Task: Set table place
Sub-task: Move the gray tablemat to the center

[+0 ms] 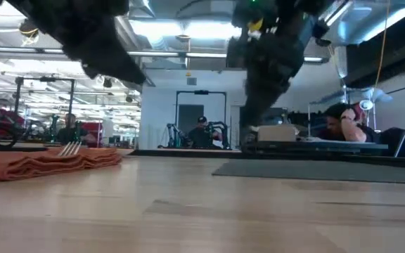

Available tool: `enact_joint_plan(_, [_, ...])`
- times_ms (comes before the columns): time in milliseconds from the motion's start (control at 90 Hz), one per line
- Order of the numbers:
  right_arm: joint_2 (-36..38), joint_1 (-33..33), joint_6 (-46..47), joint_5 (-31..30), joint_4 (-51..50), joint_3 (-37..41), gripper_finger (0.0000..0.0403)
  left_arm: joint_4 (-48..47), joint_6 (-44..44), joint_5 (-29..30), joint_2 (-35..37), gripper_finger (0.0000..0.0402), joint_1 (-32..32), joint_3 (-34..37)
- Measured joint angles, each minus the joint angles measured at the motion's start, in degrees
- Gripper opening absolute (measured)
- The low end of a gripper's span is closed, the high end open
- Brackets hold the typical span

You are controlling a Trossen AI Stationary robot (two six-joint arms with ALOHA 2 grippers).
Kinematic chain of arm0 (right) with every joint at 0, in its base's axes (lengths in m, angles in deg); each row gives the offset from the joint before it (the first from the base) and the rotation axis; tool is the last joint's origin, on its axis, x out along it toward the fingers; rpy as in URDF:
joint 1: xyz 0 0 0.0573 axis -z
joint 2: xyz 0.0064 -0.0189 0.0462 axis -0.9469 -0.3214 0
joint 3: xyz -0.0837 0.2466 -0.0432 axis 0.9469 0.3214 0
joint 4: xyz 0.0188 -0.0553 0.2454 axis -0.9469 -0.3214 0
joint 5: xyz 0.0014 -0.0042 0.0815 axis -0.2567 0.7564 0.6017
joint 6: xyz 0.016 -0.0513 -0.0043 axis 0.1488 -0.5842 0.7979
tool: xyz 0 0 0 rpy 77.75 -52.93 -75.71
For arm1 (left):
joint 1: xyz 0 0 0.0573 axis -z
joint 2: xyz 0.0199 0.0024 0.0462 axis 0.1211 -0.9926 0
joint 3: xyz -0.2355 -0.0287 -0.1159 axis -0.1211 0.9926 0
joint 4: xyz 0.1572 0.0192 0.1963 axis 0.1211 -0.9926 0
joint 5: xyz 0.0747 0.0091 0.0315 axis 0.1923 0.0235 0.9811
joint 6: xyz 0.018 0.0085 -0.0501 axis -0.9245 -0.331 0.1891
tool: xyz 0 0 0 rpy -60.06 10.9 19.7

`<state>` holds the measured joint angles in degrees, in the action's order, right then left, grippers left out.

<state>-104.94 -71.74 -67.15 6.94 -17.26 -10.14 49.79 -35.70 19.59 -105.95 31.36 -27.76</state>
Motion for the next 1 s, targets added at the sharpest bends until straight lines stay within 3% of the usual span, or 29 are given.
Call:
enact_joint_plan(156, [6.15, -1.26, 1.44, -2.36, -3.13, -0.22, 0.0, 6.79, -3.3, -2.27, -4.95, 0.0, -2.25, 0.0])
enact_joint_plan(578, [24.2, -4.13, 5.23, -20.15, -12.23, -0.31, 0.0, 31.47, -9.16, -9.8, -15.64, 0.0, -8.27, -0.78])
enact_joint_plan(744, [26.8, -4.11, 7.66, -24.22, -17.04, -0.21, 0.0, 32.47, -10.79, -13.68, -20.84, 0.0, -9.03, -4.83])
enact_joint_plan(1000, [27.06, -4.11, 8.11, -24.31, -18.01, -0.2, 0.0, 31.82, -13.63, -17.14, -27.26, 0.0, -9.4, -9.86])
